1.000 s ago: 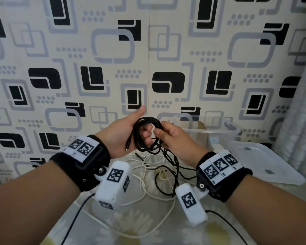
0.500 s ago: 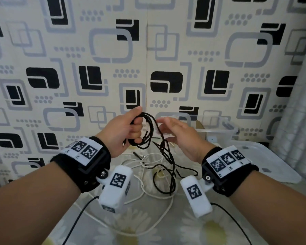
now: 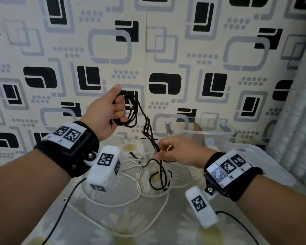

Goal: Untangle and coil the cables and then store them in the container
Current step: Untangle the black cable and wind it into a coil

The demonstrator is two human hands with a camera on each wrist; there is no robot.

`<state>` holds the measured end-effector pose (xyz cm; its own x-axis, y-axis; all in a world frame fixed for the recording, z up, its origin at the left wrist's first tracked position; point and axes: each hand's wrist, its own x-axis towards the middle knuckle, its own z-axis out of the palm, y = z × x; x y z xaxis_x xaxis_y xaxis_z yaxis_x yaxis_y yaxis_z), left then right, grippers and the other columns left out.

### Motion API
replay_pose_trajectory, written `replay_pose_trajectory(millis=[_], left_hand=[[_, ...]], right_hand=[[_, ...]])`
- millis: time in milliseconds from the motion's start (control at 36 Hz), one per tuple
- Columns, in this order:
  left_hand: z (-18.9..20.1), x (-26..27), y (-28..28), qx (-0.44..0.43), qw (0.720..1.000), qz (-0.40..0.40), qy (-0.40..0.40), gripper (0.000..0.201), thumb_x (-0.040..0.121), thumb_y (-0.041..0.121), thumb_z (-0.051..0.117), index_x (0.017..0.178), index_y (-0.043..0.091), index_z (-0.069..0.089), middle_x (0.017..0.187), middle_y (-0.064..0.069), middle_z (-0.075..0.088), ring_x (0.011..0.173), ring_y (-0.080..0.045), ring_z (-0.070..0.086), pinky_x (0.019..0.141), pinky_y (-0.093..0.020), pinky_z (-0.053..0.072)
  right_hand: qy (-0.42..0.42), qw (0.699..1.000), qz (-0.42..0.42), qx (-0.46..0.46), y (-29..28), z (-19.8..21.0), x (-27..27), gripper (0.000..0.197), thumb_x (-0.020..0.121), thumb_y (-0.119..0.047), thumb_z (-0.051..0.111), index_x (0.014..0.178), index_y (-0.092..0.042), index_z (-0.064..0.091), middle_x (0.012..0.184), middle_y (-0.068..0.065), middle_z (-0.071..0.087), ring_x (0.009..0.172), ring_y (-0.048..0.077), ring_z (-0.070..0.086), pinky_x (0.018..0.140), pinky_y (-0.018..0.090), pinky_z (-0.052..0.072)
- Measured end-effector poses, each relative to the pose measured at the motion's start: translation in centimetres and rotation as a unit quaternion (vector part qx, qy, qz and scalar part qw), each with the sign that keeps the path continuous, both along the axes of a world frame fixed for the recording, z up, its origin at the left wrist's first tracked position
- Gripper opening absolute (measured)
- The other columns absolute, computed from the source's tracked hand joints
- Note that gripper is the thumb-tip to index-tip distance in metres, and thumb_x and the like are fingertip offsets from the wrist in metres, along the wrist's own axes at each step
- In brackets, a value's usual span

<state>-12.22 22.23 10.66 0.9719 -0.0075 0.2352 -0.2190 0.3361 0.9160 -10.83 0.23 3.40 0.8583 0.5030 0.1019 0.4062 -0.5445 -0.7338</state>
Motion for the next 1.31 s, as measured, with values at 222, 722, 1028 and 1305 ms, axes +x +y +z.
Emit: replay_pose_trajectory(millis=[222,722,1028,1305], left_hand=[[3.1,0.9,2.0,-0.037,0.998,-0.002,-0.042,0.046,0.100,0.047,0.043,0.061,0.022,0.038,0.045,0.009,0.022,0.039,-0.009,0.019,0.046,-0.021,0.031],[9.8,2.8,6.5,-0.101,0.985,0.024,-0.136,0.048,0.100,0.050,0.039,0.060,0.023,0.042,0.049,0.010,0.023,0.045,-0.010,0.016,0.052,-0.020,0.030],[11.1,4.3,7.4,-0.077,0.985,0.057,-0.144,0.050,0.098,0.055,0.040,0.060,0.022,0.046,0.051,0.009,0.022,0.046,-0.011,0.017,0.052,-0.021,0.033],[9.0,6.1,6.2,0.009,0.990,0.110,-0.091,0.044,0.092,0.059,0.051,0.068,0.023,0.040,0.055,0.007,0.021,0.051,-0.013,0.016,0.053,-0.023,0.031]], right_hand=[[-0.075,0.997,-0.020,-0.007,1.6,3.7,2.1,0.003,0.092,-0.020,0.064,0.091,-0.022,0.066,0.082,0.012,0.068,0.057,0.013,0.064,0.066,0.032,0.048],[-0.222,0.966,-0.046,0.125,7.5,17.7,7.9,0.013,0.095,-0.010,0.058,0.096,-0.018,0.068,0.085,-0.002,0.067,0.067,0.016,0.072,0.078,0.052,0.057],[-0.188,0.969,-0.027,0.157,7.9,19.2,10.1,0.012,0.095,-0.011,0.058,0.090,-0.016,0.066,0.079,-0.006,0.067,0.069,0.012,0.071,0.071,0.034,0.057],[-0.105,0.990,-0.034,0.092,6.6,14.7,10.2,0.011,0.092,-0.010,0.063,0.100,-0.005,0.068,0.071,0.000,0.065,0.057,0.008,0.066,0.061,0.025,0.053]])
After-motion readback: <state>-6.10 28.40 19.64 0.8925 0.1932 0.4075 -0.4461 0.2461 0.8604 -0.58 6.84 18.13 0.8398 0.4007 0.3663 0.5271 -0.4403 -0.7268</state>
